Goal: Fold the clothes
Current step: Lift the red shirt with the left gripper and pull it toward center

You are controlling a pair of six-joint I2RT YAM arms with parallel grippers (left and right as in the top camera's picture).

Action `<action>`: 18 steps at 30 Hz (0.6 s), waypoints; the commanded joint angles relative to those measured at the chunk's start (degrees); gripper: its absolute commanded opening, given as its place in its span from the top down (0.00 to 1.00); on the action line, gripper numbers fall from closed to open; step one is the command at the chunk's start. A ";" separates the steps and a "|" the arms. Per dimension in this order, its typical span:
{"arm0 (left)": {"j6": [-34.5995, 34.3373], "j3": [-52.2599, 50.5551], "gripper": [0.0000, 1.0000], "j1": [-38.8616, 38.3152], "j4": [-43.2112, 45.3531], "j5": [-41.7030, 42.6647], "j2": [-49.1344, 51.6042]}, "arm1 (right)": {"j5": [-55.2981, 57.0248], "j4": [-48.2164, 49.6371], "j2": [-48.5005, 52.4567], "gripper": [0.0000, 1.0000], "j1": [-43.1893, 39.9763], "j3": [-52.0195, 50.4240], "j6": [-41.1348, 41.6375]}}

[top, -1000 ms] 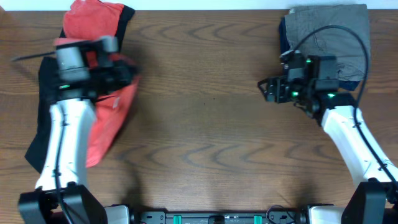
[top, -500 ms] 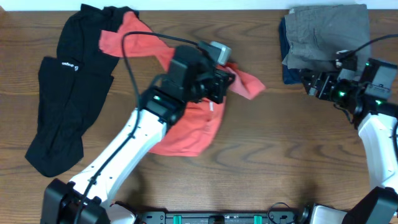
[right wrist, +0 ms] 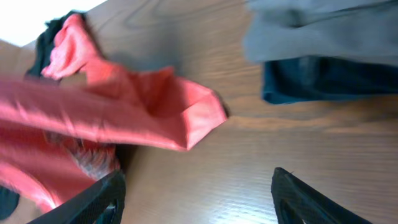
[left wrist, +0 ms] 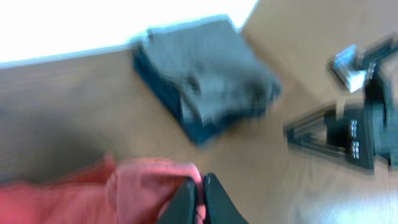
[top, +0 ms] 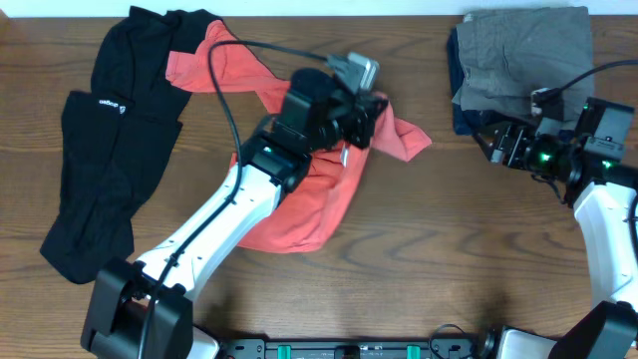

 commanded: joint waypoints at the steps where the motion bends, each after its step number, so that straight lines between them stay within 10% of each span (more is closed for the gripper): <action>1: -2.80 1.40 0.94 1.77 5.40 -0.33 -0.66 | -5.64 -0.20 -1.01 0.29 2.67 1.16 -2.58; 18: -2.89 6.82 0.94 2.03 12.11 -5.51 -0.66 | 14.56 13.11 -0.55 0.19 30.93 1.03 14.05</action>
